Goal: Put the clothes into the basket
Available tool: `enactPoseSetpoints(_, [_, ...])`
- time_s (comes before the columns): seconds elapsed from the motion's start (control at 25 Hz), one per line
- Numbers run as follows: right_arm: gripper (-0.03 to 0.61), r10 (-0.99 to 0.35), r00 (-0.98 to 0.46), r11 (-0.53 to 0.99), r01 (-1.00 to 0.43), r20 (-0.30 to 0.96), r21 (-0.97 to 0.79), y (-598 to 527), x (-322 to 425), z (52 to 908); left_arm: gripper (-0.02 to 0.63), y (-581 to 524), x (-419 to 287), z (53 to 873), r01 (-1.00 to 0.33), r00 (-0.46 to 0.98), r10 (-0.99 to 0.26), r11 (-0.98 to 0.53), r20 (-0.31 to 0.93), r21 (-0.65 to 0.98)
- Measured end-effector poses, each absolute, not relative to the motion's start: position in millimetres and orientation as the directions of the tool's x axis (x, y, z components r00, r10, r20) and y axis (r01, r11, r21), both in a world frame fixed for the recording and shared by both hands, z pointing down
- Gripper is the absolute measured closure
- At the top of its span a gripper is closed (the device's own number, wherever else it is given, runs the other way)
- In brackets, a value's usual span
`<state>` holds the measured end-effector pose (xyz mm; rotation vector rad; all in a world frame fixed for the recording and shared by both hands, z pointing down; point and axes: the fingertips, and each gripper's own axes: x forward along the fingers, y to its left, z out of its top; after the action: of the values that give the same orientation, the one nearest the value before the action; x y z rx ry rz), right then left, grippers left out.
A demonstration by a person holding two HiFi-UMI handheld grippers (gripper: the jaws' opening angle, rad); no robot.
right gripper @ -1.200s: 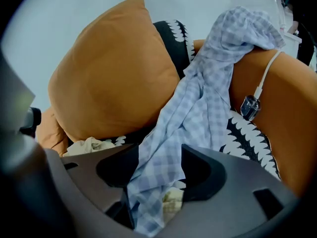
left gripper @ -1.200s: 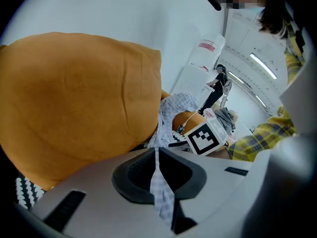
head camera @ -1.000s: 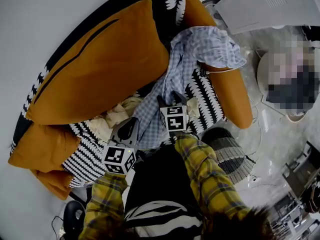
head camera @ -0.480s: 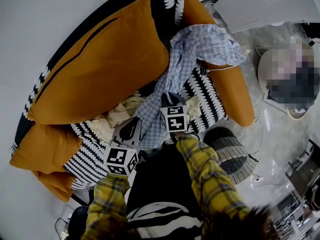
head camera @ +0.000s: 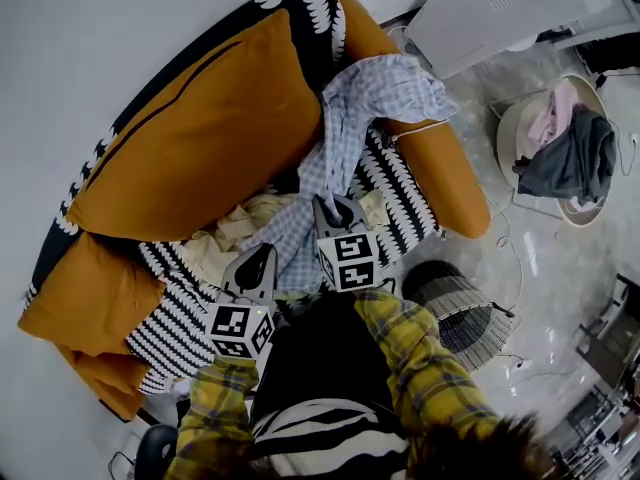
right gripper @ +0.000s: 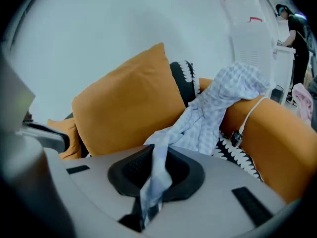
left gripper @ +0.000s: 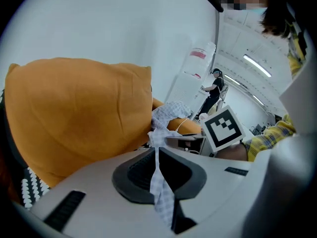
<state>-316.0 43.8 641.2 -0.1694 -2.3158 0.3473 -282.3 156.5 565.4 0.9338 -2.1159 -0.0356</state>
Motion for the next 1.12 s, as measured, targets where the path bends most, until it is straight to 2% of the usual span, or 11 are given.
enactPoseSetpoints(0.24, [0.520, 0.257, -0.771, 0.948, 0.084, 0.583, -0.307, 56, -297, 557, 0.578, 161, -271, 525, -0.625, -0.435, -0.647, 0.718, 0.626, 0.307])
enactPoseSetpoints(0.52, [0.520, 0.237, -0.858, 0.947, 0.099, 0.456, -0.305, 60, -282, 471, 0.578, 174, -269, 489, -0.641, -0.466, -0.673, 0.704, 0.574, 0.305])
enactPoseSetpoints(0.88, [0.520, 0.165, -0.923, 0.964, 0.077, 0.346, -0.256, 56, -257, 389, 0.578, 175, -257, 421, -0.651, -0.479, -0.736, 0.664, 0.479, 0.368])
enactPoseSetpoints(1.12, [0.520, 0.094, -0.967, 0.976, 0.043, 0.236, -0.213, 46, -234, 333, 0.578, 170, -244, 373, -0.713, -0.467, -0.787, 0.605, 0.404, 0.354])
